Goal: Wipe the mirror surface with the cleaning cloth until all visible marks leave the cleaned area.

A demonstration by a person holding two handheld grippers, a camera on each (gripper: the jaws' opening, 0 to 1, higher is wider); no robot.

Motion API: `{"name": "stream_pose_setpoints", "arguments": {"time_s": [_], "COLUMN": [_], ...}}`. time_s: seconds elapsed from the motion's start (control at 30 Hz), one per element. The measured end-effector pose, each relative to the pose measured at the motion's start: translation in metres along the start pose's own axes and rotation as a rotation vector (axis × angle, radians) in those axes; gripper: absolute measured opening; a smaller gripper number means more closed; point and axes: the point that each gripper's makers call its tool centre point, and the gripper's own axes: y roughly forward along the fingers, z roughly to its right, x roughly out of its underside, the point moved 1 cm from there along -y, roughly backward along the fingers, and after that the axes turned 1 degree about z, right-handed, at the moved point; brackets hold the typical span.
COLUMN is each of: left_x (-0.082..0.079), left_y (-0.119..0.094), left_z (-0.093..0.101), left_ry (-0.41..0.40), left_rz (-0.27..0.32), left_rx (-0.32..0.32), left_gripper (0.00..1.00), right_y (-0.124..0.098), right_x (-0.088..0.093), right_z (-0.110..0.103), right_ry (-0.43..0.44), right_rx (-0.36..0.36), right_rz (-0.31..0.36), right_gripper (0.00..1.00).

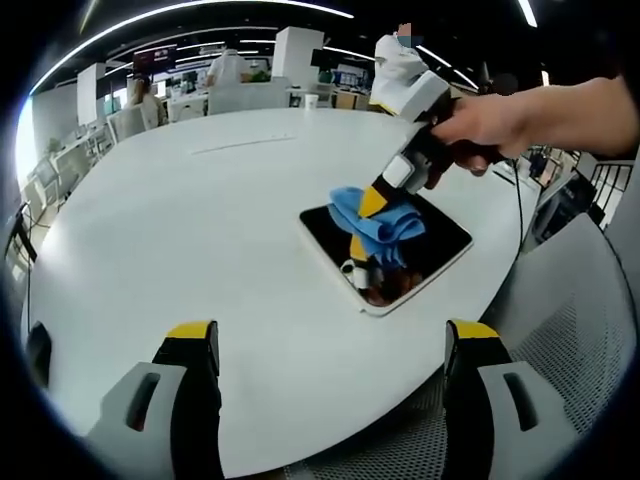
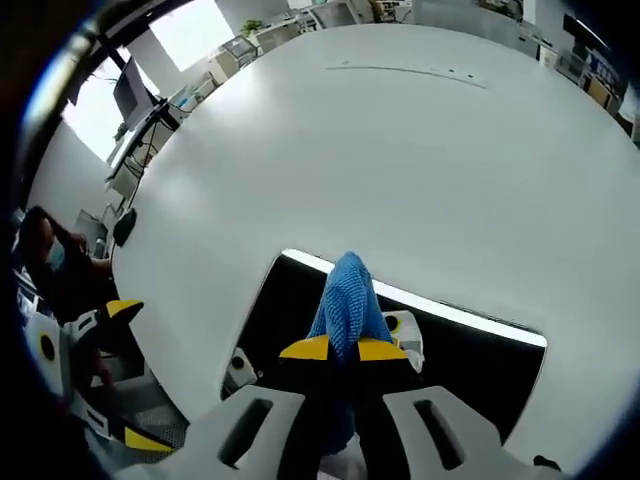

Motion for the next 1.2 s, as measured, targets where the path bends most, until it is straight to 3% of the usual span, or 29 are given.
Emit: {"name": "stream_pose_setpoints", "arguments": {"time_s": [1.2], "left_x": [-0.002], "left_y": [-0.001], "left_z": [-0.001], "left_ry": [0.022], "left_rz": [0.013], "left_rx": [-0.013], "left_gripper": [0.92], "right_y": [-0.016], "right_x": [0.053], "right_z": [-0.028], "right_ry": [0.041], "right_rx": [-0.008], "right_rz": [0.013], "right_gripper": [0.02]}}
